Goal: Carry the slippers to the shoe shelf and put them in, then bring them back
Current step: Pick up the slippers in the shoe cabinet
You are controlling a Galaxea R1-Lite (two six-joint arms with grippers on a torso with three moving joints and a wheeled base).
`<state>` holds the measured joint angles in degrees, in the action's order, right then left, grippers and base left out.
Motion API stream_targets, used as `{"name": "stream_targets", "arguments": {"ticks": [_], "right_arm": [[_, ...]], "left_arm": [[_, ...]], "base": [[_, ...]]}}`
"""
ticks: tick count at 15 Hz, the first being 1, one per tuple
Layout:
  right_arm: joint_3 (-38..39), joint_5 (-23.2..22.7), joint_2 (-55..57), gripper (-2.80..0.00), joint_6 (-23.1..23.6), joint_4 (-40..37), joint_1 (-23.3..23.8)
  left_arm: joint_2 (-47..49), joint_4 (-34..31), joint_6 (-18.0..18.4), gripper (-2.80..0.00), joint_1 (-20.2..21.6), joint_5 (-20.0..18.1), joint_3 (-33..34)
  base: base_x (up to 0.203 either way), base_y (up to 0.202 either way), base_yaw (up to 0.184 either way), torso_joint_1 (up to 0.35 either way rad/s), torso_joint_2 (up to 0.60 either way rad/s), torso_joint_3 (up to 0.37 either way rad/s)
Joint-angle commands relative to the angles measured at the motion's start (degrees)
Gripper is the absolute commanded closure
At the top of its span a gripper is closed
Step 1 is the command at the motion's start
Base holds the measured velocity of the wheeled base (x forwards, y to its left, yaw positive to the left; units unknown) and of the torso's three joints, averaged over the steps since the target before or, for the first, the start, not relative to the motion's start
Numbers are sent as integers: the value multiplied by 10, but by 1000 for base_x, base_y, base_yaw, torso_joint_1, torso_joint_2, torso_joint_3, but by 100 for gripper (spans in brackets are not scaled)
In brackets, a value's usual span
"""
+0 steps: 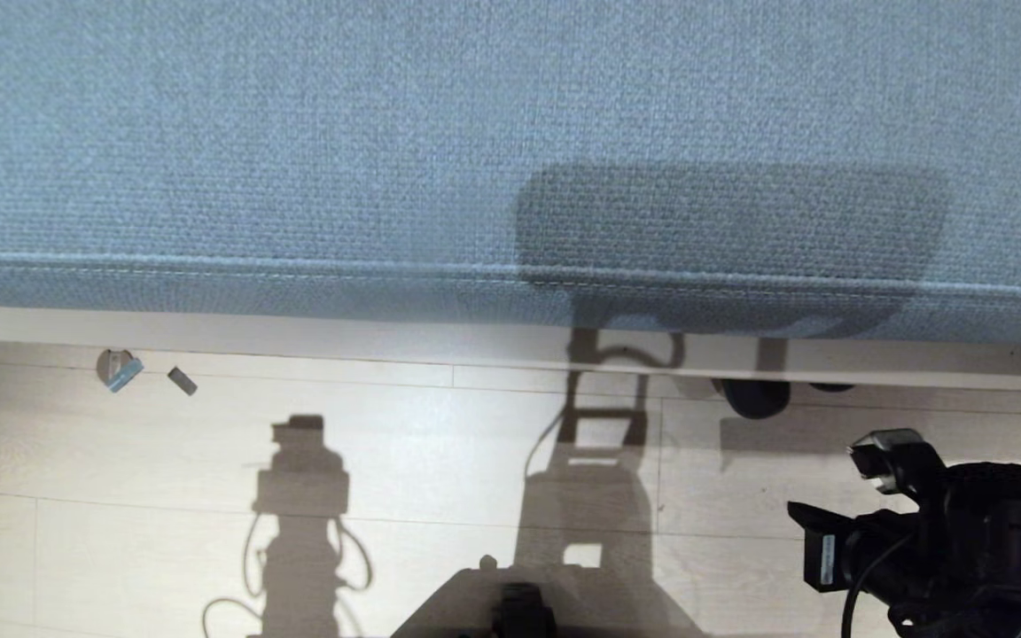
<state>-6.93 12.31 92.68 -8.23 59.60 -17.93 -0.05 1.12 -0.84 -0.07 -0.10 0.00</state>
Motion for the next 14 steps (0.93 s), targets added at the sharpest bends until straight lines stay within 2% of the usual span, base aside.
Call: {"name": "stream_targets", "arguments": {"ticks": [1,3,5,7,11,12,14], "right_arm": [[28,26,41,0,0,95,11],[42,34,45,0,2,147,35],[40,32,49,0,4,157,71],[33,13,50,0,7,174,105],[9,3,71,0,17,195,126],[4,3,75,-280,27,198,127],[-7,1,75,-280,27,200,127]], "left_arm": [[0,0,0,0,1,0,4],[0,0,0,0,0,0,4],[0,0,0,0,0,0,4],[0,0,0,0,0,0,4],[0,0,0,0,0,0,4],[0,0,0,0,0,0,4],[-1,0,0,0,1,0,4]], "base": [[0,0,0,0,0,0],[0,0,0,0,0,0],[0,0,0,0,0,0],[0,0,0,0,0,0],[0,0,0,0,0,0],[0,0,0,0,0,0],[0,0,0,0,0,0]]}}
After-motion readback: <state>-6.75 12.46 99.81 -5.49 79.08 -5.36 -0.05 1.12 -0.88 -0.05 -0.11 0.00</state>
